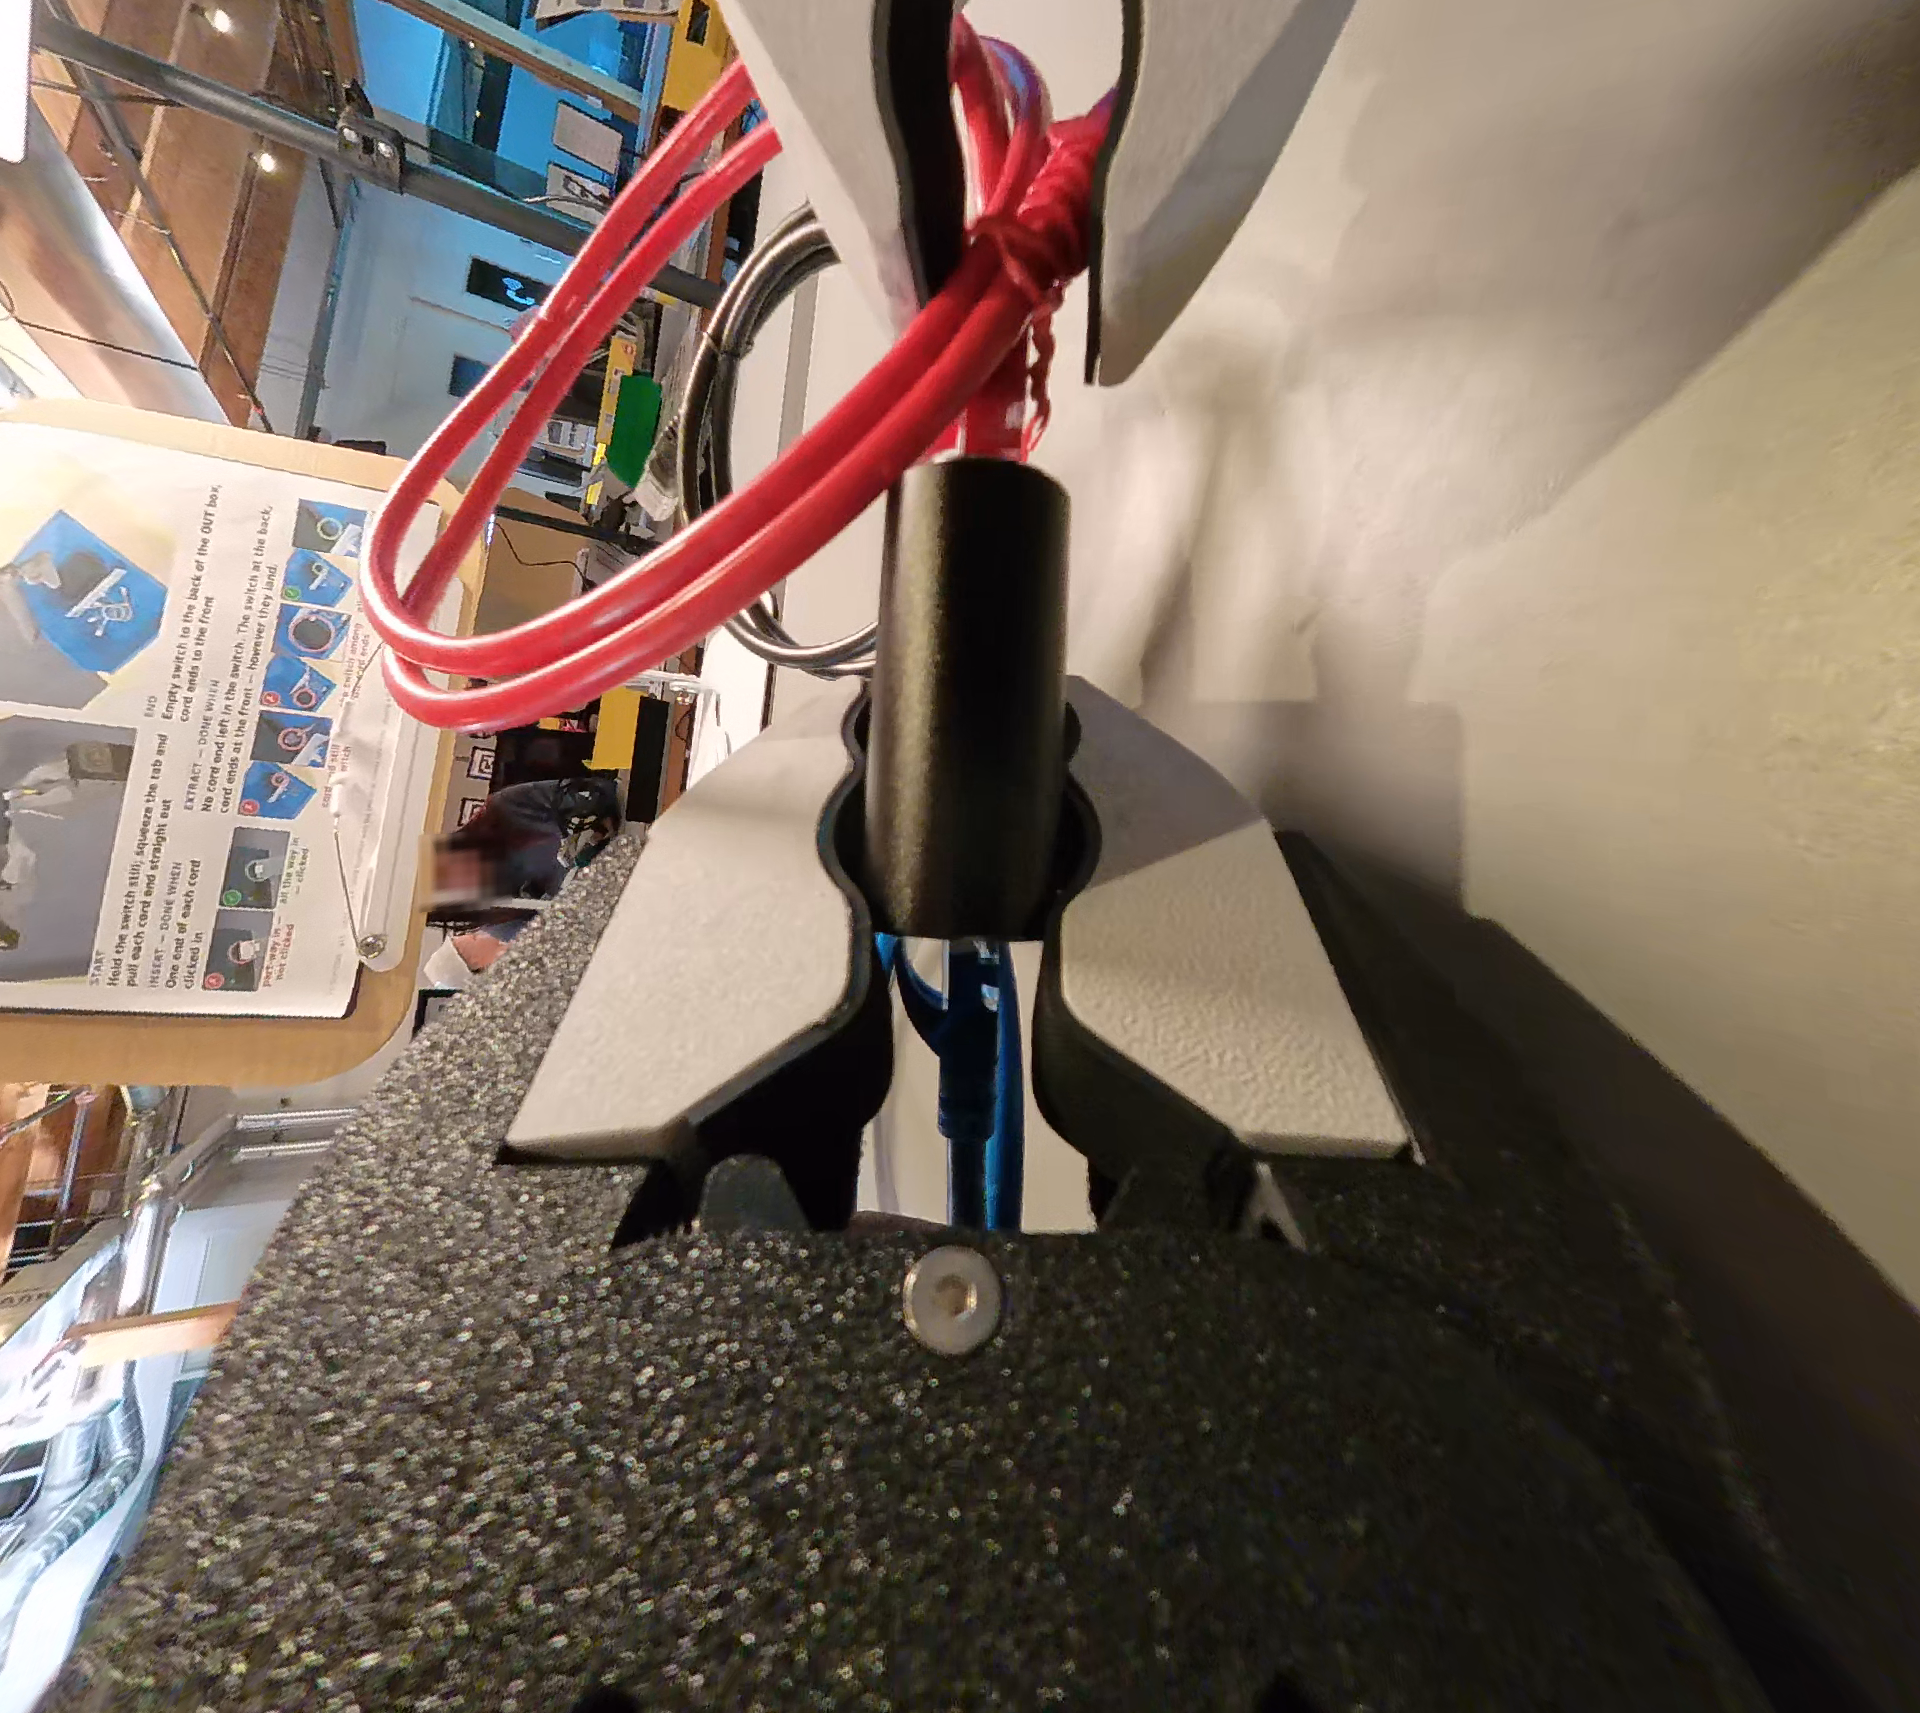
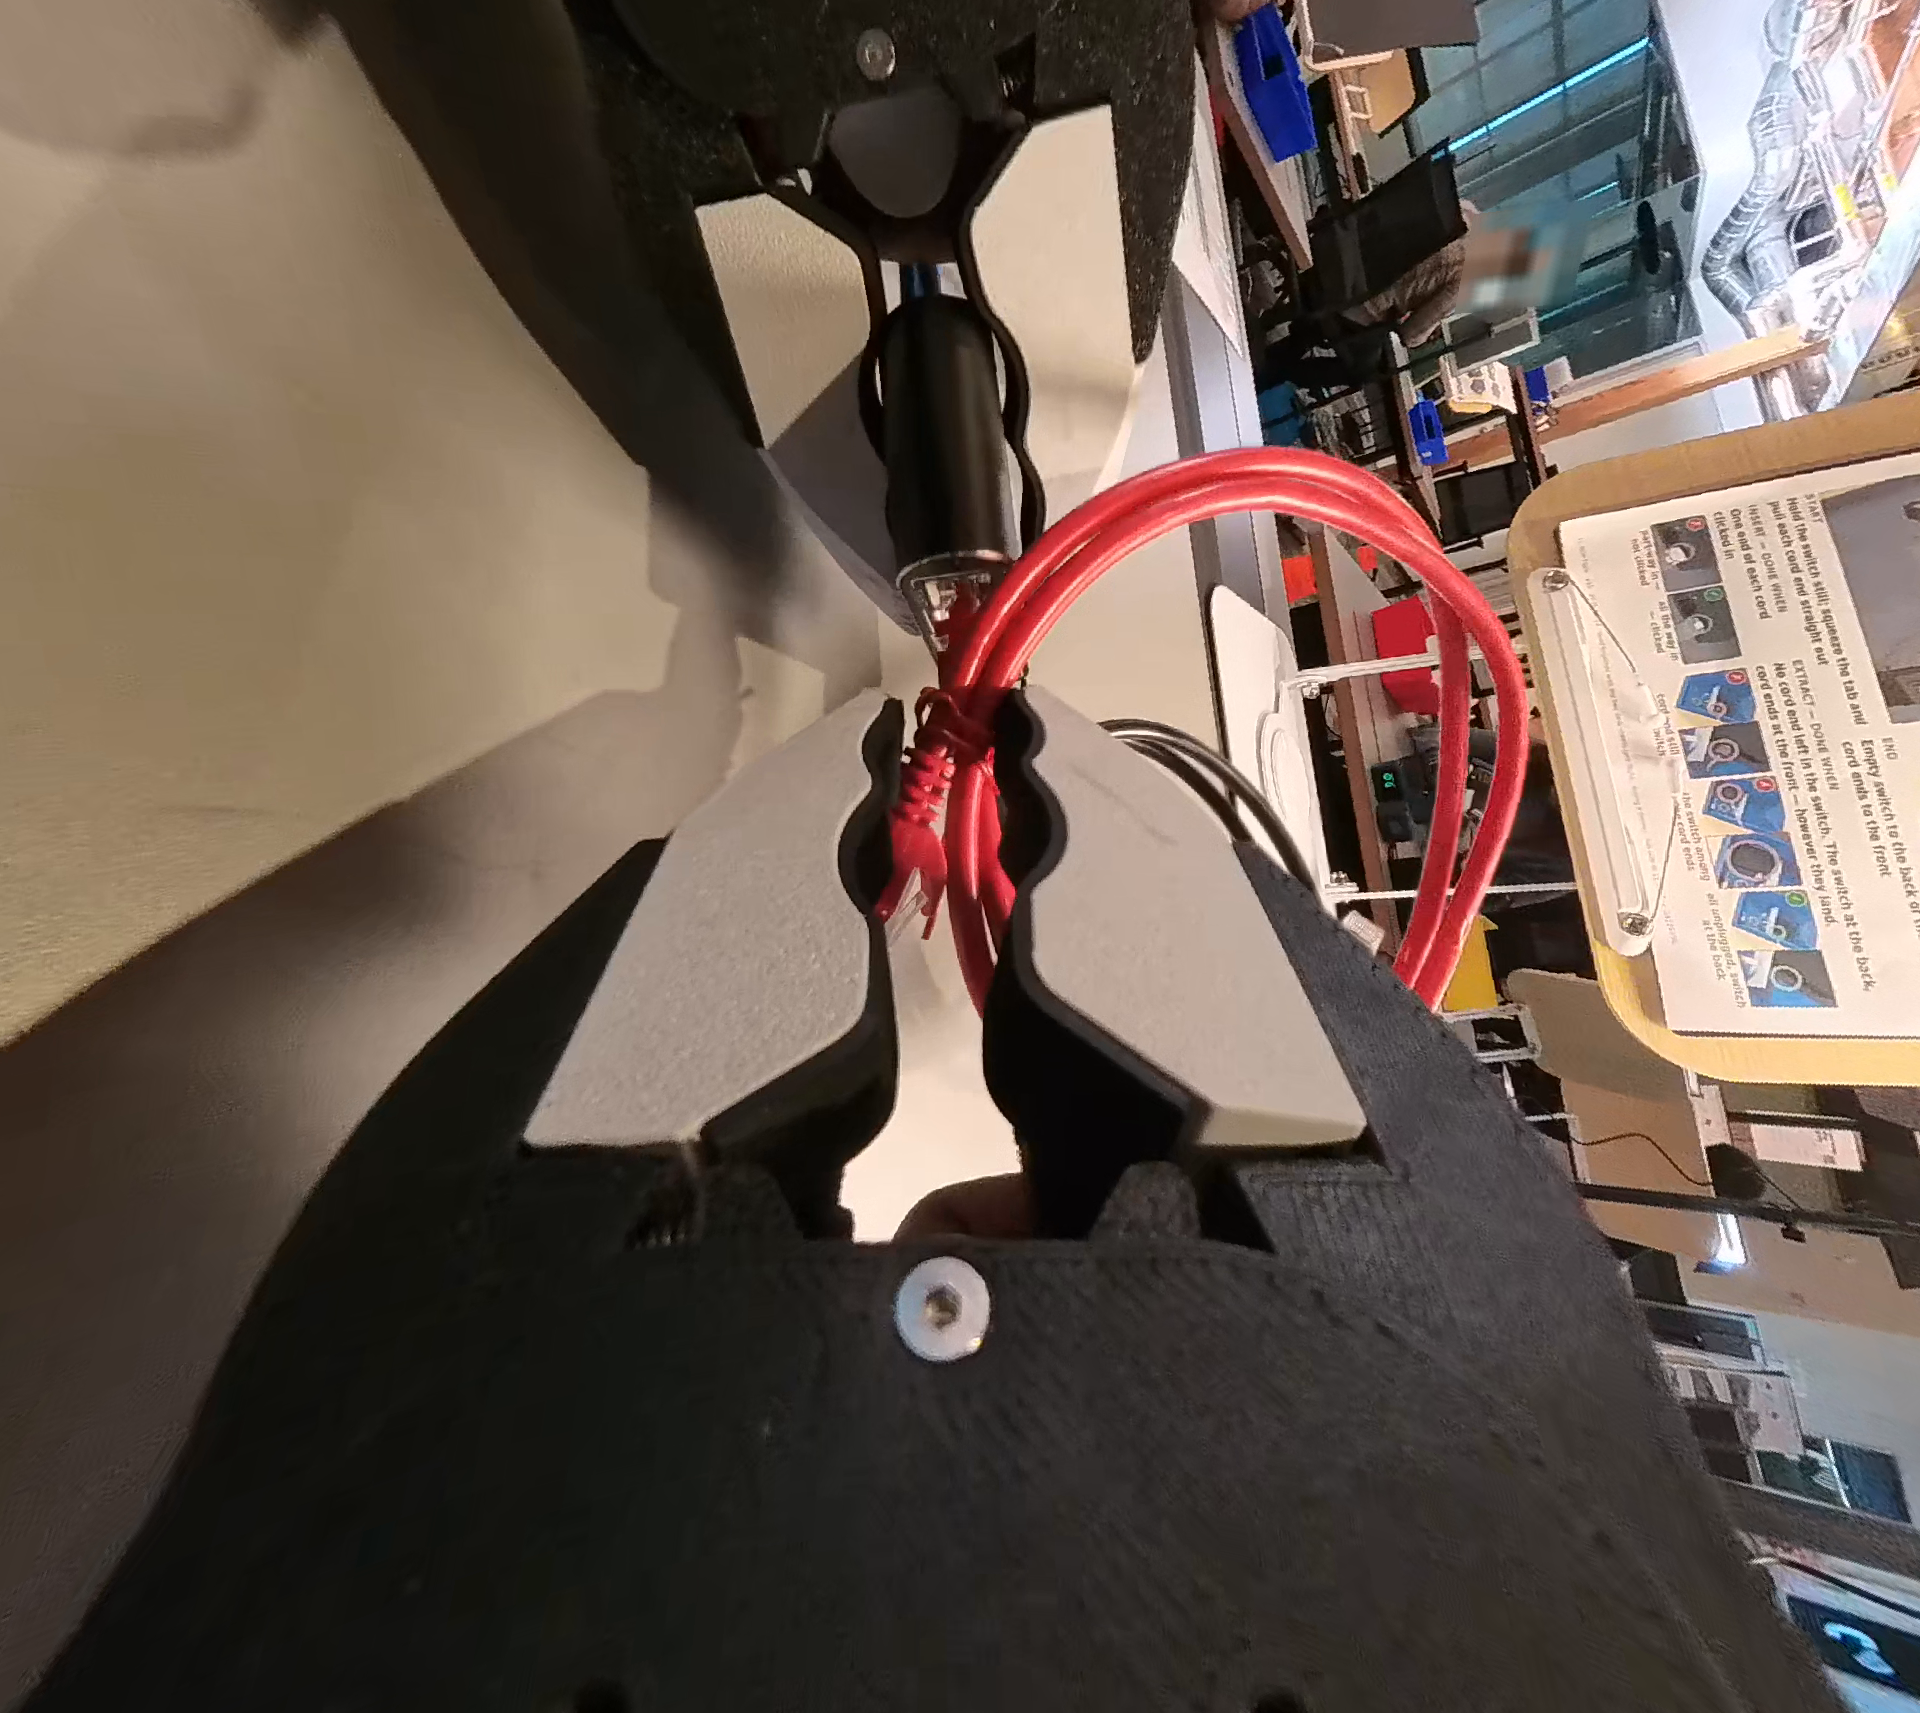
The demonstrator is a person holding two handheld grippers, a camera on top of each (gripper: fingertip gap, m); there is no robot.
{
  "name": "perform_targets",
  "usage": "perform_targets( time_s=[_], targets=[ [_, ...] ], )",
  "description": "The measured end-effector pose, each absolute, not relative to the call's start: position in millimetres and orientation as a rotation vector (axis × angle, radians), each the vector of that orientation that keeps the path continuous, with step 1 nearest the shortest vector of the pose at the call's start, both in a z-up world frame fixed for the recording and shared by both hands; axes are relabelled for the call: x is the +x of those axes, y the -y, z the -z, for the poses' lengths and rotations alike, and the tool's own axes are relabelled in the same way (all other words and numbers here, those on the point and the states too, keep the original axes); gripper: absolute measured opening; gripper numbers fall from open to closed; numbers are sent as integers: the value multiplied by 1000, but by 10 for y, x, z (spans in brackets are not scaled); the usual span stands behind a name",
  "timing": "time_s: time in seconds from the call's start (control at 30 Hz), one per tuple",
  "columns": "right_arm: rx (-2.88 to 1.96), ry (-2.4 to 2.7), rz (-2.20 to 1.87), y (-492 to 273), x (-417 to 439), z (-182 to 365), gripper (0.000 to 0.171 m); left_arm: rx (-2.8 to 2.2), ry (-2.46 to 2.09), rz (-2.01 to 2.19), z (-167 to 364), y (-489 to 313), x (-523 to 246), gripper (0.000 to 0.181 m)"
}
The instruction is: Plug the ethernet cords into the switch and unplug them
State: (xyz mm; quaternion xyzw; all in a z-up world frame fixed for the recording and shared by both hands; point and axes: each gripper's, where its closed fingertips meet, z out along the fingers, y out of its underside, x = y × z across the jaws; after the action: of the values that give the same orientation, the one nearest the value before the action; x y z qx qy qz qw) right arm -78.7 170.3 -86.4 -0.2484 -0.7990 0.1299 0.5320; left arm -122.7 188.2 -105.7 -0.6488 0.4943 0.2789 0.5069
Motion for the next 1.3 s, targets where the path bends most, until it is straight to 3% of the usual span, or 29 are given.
perform_targets(
  time_s=[0.6,0.97,1.3],
  targets=[
    [-613,1789,-313,-1783,-833,751,29,-1693,-1154,-785,1167,-1955,-1519,31],
    [-573,1743,-237,-1691,-940,855,56,-1704,-1079,-726,1146,-1995,-1418,32],
    [-400,1726,-49,-1635,-949,879,43,-1696,-1127,-717,1197,-2001,-1260,35]
  ],
)
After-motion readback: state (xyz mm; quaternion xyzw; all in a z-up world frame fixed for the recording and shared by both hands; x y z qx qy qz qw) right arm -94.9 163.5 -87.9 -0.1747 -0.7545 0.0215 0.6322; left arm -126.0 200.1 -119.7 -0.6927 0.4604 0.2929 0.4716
